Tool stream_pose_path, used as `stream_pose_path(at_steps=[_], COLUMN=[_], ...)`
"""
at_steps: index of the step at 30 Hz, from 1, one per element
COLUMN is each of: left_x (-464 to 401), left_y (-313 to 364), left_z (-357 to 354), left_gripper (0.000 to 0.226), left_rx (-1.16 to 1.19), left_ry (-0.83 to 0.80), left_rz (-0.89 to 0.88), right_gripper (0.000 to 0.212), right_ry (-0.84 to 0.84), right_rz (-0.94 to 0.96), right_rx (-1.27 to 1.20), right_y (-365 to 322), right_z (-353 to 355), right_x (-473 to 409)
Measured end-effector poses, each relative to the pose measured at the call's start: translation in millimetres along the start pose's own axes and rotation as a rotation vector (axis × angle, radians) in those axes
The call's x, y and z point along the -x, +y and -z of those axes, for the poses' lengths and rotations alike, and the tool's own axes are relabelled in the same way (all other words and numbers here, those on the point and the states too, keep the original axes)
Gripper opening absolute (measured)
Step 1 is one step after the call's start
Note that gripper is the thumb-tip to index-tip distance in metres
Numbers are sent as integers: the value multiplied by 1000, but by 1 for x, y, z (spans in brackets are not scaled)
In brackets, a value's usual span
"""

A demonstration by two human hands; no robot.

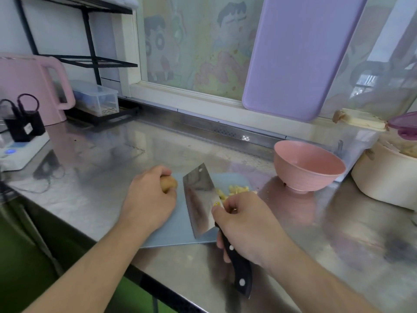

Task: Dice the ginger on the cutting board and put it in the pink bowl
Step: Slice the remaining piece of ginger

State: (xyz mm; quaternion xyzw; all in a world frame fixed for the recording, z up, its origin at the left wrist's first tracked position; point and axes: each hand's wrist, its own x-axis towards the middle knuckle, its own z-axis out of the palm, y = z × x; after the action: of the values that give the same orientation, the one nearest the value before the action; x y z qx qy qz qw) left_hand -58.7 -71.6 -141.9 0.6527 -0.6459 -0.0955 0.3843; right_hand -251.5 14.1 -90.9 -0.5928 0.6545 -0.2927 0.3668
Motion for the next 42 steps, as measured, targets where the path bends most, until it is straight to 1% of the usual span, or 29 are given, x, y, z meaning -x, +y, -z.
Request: stream_pose_path(at_steps=[7,12,17,21,24,28,31,34,38,42], left_x=[5,6,6,8,9,10,11,9,6,10], left_y=[3,4,5,6,7,8,9,9,7,10], left_z=[2,2,2,3,4,5,5,3,1,4], left_gripper=[31,29,27,27,30,32,24,15,17,11], left_rx=[58,96,105,105,95,55,60,78,103,101], left_ry=[-7,-4,-1,-13,-33,-40,-75,-99,-81,-112], left_rz=[-56,-31,0,10,-4,-42,-48,-45,-8,-32], right_gripper=[40,39,35,36,35,35,35,34,35,36], right_ry=[103,134,68,150,158,186,186,176,135,88], right_rz=[7,27,35,36,52,53,46,55,56,58], right_rx=[170,105,154,173,131,-22,-122,-171,-228,-236], right_y=[0,-3,-2,2,3,5,7,7,8,8], right_z=[25,30,24,37,48,56,58,59,58,53], right_x=[0,1,2,-1,-4,-8,-9,-8,-8,-8])
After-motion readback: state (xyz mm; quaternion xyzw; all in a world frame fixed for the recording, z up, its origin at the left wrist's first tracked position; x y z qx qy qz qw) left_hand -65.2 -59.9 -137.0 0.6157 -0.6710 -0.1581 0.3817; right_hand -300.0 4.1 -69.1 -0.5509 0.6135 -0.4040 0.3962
